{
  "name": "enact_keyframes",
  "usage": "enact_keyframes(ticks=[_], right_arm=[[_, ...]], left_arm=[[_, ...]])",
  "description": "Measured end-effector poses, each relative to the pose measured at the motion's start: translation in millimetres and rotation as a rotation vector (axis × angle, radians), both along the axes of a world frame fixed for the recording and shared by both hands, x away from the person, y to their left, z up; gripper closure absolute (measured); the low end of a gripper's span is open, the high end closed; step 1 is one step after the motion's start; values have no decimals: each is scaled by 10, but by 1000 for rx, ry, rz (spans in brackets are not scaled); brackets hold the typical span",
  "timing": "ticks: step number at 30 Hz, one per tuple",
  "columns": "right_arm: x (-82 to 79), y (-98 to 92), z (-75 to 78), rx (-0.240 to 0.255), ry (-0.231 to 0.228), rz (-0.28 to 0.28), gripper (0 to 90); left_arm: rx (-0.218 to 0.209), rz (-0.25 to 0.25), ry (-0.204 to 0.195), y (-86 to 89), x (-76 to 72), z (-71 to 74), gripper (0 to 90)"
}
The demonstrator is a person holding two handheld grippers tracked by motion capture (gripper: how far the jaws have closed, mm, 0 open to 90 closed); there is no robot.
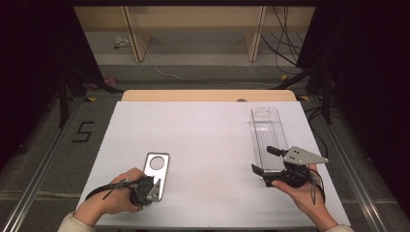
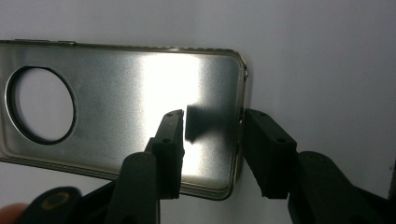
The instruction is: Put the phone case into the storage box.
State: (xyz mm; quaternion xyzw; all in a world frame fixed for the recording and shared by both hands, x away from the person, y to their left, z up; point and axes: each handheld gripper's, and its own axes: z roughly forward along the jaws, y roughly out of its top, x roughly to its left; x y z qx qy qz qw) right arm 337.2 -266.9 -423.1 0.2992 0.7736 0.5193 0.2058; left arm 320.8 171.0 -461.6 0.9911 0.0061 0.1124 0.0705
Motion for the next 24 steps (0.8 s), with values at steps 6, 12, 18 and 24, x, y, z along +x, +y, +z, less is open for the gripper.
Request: enact_keyframes(ticks=[6,12,18,24], right_arm=[[2,2,-2,-2,0,0,160],[3,3,-4,-3,1,0,160],[4,3,-6,-2,2,1,160],[7,2,-9,-3,3,1,160]], left_arm=[[0,1,13,0,4,2,624],[10,-10,24,-10,-5,1,667],[18,-14,34,-30,-7,-1,705],[30,-31,37,-41,-4,6,734]])
